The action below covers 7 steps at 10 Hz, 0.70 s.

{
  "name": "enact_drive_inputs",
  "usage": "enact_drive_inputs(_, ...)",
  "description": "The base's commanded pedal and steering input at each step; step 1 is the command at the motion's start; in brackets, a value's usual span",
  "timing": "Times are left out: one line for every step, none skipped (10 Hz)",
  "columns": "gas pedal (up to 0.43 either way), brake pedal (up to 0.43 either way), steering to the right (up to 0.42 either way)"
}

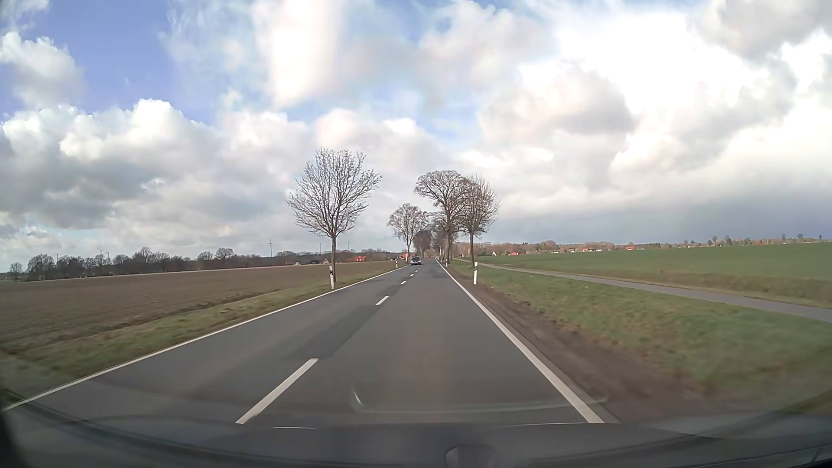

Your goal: Follow the waypoints while adhering to traffic rules and regulations

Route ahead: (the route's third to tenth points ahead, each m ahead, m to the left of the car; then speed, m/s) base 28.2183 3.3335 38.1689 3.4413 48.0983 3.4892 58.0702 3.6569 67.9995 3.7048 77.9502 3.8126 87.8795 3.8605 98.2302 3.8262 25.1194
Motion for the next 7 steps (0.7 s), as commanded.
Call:
enact_drive_inputs(0.319, 0.000, -0.004)
enact_drive_inputs(0.319, 0.000, -0.003)
enact_drive_inputs(0.319, 0.000, -0.004)
enact_drive_inputs(0.319, 0.000, -0.004)
enact_drive_inputs(0.319, 0.000, -0.004)
enact_drive_inputs(0.319, 0.000, -0.004)
enact_drive_inputs(0.319, 0.000, -0.004)
